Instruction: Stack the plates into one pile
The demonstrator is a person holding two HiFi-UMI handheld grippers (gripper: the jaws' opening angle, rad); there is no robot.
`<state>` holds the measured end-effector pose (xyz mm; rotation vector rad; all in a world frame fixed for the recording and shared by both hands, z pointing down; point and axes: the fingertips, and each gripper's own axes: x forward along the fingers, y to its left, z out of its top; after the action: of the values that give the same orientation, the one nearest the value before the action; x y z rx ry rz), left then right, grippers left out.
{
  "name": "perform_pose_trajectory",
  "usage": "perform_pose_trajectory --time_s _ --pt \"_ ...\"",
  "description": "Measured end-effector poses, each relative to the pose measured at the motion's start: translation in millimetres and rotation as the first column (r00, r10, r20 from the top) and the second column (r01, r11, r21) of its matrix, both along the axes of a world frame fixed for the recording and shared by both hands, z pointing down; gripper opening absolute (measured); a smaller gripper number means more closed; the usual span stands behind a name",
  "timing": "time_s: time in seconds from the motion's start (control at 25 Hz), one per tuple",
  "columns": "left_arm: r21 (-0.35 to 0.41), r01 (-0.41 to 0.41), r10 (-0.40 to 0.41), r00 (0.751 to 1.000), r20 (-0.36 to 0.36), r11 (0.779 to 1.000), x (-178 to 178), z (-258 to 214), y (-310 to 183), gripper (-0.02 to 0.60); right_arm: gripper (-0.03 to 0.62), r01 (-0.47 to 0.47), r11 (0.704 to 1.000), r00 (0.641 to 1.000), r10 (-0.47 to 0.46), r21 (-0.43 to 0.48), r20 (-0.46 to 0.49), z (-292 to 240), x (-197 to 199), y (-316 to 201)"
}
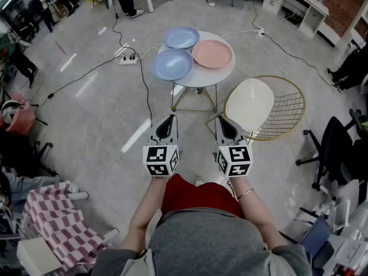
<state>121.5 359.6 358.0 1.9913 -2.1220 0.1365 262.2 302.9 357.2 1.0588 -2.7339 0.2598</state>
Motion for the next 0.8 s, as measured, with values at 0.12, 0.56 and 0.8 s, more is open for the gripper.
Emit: perform_pose_trajectory --time_s 0.12,0.56,0.8 --pt "-0.004 0.004 -0.004 1.000 0.002 1.000 1 1 -5 0.017 0.029 0.000 1.000 1.000 0.000 0.007 0.007 -2 0 -6" --pt "0.006 0.029 -0.029 1.000 -0.002 1.000 -1 -5 -4 0.017 0.031 0.009 1.000 0.999 -0.009 -0.017 0.039 -2 11 -9" --pt "-0.004 0.025 -0.025 1.000 0.012 1.000 -11 -4 -8 0.017 0.031 -0.026 0.999 0.999 0.026 -0.020 0.041 -3 16 -17"
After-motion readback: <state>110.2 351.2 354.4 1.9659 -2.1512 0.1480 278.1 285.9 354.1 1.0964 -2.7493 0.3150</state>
